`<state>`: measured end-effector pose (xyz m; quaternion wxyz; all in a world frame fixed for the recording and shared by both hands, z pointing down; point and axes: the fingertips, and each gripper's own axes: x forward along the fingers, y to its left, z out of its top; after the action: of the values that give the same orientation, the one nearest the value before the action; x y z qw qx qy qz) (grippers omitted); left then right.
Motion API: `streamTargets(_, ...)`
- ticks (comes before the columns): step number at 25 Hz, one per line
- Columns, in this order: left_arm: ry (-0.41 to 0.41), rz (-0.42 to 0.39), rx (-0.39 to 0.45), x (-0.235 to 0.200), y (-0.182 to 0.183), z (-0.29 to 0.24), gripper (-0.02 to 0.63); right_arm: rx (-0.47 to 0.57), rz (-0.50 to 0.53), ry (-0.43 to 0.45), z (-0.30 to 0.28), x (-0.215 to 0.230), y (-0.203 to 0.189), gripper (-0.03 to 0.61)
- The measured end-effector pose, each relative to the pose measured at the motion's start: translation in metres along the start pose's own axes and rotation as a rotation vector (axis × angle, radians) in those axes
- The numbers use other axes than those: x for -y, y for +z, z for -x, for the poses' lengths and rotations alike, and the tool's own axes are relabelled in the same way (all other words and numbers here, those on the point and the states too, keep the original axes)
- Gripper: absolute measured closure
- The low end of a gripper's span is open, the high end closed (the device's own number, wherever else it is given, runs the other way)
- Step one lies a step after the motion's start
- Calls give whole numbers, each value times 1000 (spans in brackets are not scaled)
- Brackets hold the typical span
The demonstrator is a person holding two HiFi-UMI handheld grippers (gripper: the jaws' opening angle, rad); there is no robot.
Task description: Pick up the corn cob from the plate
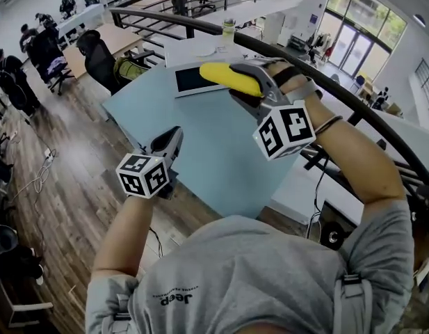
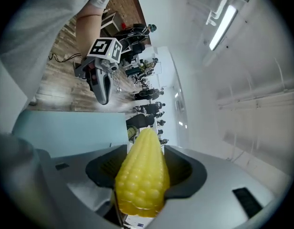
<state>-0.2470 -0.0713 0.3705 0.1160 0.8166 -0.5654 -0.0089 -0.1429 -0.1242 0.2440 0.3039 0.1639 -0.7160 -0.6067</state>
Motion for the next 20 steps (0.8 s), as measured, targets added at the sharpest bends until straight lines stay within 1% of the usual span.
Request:
streamTargets(4,-38,1,-65,3,-36,-2,595,-25,-66,67,-3,-28,2,327)
streamTargets(7,-38,14,-106,11,-59,-8,595,-18,-114,114,-2,-52,-6,327)
streamTargets(11,-7,28,-146,29,-89,-17,595,16,-195,190,7,-89,-26,325)
streamTargets(16,52,73,-158,49,-126,-37,595,55,-280,258,15,-133,-66,327)
streamTargets(20,86,103,-208,65,-164,-52,595,68,-361,314,12,-169,-99,327)
